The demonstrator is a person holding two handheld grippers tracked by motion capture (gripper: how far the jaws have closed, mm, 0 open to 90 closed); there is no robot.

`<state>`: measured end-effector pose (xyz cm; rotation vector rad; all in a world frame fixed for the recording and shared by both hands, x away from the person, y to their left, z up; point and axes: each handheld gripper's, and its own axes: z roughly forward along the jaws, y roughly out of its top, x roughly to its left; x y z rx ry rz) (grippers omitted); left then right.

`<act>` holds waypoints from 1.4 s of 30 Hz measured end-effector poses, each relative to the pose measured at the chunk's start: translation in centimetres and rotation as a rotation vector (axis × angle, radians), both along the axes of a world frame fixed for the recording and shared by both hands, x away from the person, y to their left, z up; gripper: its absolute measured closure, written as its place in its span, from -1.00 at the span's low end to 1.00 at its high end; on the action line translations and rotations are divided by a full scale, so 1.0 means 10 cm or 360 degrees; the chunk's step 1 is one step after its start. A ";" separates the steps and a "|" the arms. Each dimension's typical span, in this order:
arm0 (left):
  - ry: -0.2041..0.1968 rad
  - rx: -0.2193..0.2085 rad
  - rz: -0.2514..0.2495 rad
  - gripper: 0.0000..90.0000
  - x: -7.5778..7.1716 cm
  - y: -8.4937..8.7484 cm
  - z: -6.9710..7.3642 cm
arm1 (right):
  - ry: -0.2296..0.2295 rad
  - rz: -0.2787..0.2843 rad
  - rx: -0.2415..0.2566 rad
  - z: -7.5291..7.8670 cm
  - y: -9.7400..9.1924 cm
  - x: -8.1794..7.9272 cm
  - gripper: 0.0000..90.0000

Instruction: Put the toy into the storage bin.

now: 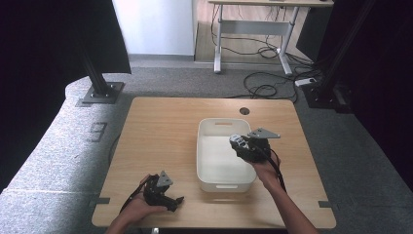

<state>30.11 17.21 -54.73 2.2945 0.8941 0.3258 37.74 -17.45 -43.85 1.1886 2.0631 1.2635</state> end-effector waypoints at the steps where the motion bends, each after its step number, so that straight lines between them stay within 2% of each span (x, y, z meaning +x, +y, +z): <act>1: 0.0000 0.0000 0.0001 -1.00 0.00 0.00 0.00 | 0.0005 0.0001 -0.0001 0.00 0.00 0.00 0.11; 27: 0.0001 0.0000 0.0000 -1.00 0.00 0.00 0.00 | 0.0042 0.0023 -0.0021 -0.03 0.17 0.08 0.11; 34: 0.0001 0.0000 0.0000 -1.00 0.00 0.00 0.00 | 0.0029 0.0042 -0.0023 0.02 0.25 0.09 0.11; 42: 0.0002 0.0000 -0.0002 -1.00 0.00 0.00 0.00 | 0.0049 0.0052 -0.0046 -0.01 0.34 0.13 0.11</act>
